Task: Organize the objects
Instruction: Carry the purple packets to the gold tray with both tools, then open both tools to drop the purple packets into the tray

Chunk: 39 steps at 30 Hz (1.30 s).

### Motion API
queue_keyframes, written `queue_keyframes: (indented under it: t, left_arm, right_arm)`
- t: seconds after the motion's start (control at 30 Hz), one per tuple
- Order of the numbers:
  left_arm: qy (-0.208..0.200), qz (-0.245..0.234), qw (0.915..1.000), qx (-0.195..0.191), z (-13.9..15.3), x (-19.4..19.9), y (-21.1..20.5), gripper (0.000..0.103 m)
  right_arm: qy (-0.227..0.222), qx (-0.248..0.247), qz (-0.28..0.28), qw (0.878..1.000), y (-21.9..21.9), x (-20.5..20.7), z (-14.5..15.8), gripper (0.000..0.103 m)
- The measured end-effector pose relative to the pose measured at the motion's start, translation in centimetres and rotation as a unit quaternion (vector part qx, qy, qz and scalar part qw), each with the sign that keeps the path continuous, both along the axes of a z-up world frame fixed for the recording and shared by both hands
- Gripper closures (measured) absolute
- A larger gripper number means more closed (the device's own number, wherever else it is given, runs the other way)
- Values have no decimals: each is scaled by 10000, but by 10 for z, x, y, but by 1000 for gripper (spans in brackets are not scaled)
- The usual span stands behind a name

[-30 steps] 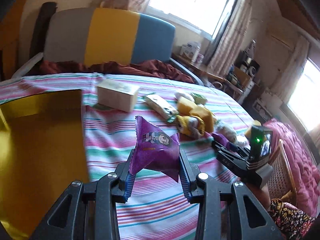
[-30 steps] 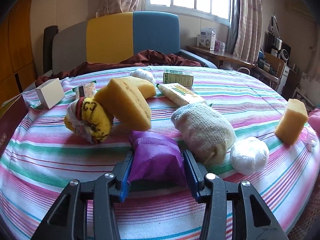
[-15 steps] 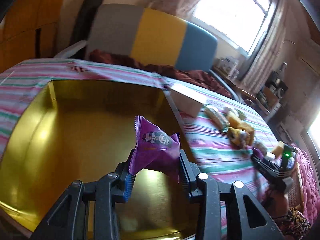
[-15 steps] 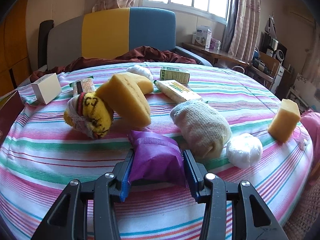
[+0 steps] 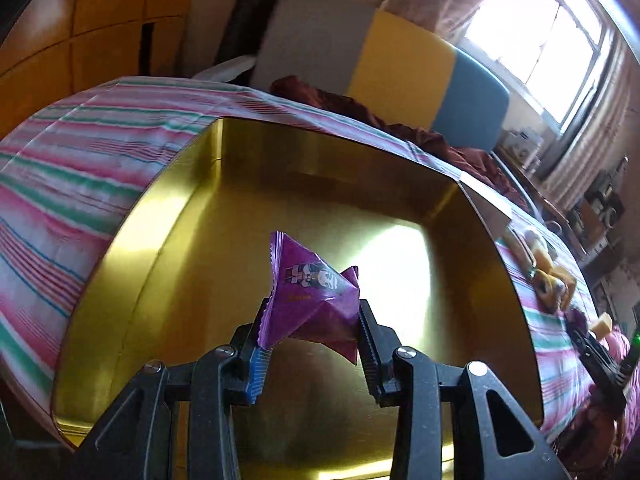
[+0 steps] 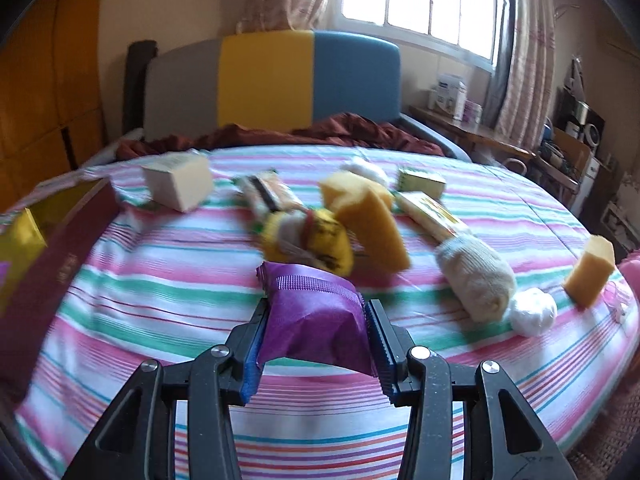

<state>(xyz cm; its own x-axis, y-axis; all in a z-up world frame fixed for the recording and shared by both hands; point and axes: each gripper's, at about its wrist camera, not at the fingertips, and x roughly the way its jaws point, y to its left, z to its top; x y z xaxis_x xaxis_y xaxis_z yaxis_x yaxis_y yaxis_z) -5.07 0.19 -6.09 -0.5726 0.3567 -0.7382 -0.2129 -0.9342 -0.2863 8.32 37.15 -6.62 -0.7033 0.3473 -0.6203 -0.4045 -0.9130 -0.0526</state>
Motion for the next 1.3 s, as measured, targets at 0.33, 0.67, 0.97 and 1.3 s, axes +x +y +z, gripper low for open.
queue_keyframes:
  t: [0.33,0.67,0.97,1.3]
  left_arm:
    - [-62,678,9977,-7,0,-9,-24,48]
    - [350,1322,9906,95,19,1,-41,42]
    - [464,1648,9851,173,28,3,-53,42]
    - [575,1964,9781,381,39,5,-71,42]
  right_arm:
    - [591,-158,869,9943,-63,-7,42,56]
    - [598,-524,2280,9704,-148,-30,58,57]
    - [156,-688,3138,9469,-211,-58,45,58]
    - [-558,-1018,3549,9277,-260,-87,13,57]
